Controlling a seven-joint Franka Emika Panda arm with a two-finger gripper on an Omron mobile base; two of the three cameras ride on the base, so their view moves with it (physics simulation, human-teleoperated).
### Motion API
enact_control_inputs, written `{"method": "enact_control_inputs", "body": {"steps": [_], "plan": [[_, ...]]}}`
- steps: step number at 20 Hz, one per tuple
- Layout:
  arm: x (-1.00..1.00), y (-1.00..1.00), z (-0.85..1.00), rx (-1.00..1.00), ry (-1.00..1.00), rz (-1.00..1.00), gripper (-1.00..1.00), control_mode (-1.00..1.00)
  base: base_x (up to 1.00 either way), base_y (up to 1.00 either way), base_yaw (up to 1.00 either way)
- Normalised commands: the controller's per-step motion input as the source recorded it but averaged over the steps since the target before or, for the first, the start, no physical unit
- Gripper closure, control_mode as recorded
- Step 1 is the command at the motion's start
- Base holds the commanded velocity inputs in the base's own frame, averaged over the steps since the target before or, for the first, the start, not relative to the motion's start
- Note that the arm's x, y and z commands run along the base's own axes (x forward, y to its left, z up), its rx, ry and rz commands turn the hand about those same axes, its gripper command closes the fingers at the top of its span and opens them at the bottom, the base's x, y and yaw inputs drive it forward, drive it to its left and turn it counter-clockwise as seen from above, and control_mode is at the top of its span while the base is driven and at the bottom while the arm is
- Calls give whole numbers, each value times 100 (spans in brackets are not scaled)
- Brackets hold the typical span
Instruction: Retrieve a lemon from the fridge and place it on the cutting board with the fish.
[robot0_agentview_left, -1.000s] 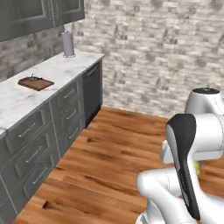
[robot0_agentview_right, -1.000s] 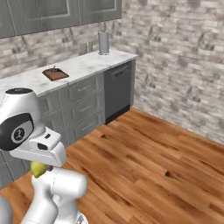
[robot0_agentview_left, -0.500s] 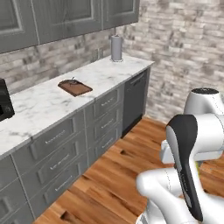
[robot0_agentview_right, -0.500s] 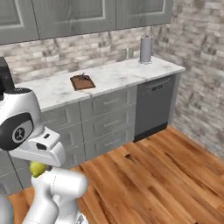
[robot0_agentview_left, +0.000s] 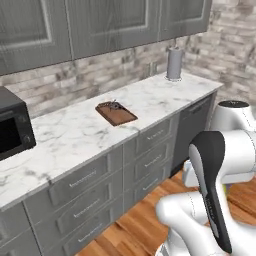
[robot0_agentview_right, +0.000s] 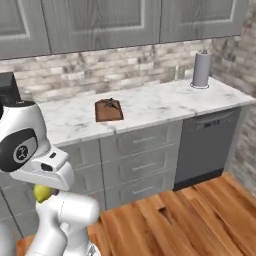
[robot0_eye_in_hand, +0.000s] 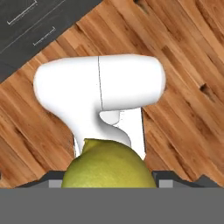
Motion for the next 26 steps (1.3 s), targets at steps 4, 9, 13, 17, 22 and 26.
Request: {"method": "enact_control_inputs", "body": {"steps": [4,9,13,17,22,26], "plan": [[0,0,0,0,0,0,100,100,100,-46,54],[0,0,0,0,0,0,100,100,100,-58,53],[0,0,0,0,0,0,100,100,93,-37,49],[0,0,0,0,0,0,100,100,80,-34,36],[0,0,0,0,0,0,100,100,37,-39,13],[0,0,0,0,0,0,100,100,0,-13,0]]}}
